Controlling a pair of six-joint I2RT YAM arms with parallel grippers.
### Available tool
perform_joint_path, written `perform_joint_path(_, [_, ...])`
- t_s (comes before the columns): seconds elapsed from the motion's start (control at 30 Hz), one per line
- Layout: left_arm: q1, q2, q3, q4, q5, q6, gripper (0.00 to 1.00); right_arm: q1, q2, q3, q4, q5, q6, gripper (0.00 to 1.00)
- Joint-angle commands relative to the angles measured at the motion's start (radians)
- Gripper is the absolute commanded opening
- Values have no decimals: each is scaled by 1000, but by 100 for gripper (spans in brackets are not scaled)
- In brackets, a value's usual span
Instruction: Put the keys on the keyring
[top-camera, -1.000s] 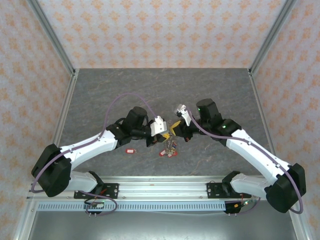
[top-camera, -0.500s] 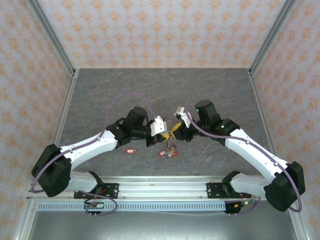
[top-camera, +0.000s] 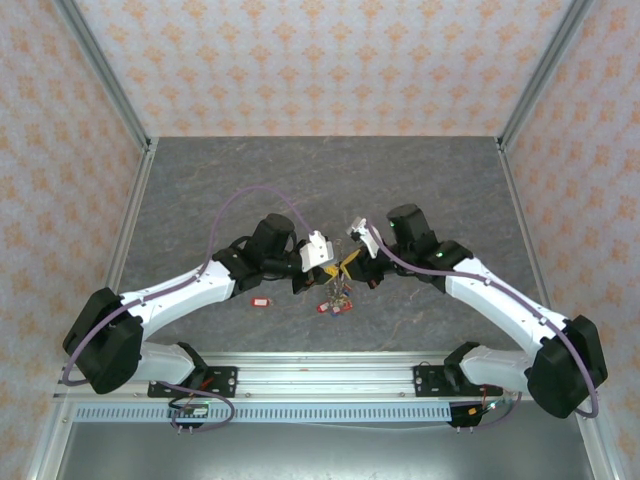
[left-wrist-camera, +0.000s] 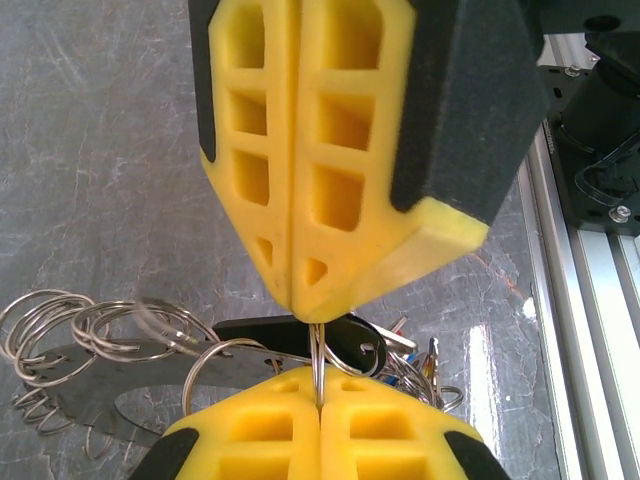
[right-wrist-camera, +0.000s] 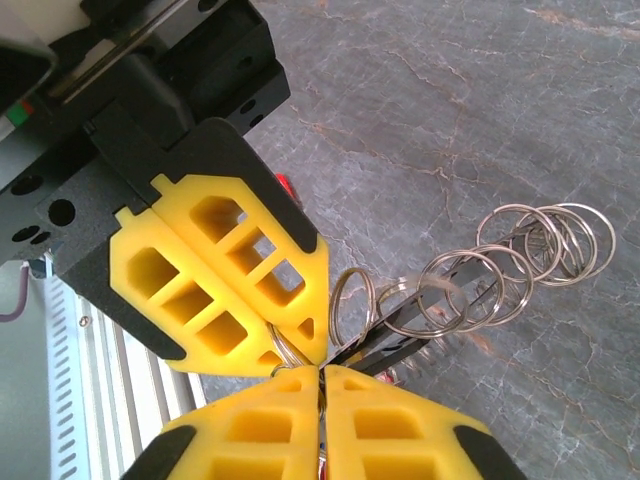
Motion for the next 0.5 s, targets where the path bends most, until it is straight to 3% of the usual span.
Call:
perform_joint_path(0.0, [-7,-30,7,86,32,-18,0,-3,-12,-19,49,3,23,14])
perform_joint_path(0.3, [-7,-23,11,89,33,-18,0,-4,-23,-45,50,-47,18,26])
perform_joint_path(0.47, [-6,-26,4,109,39,-32,0,-3,-12,-50,68,-76,33,27])
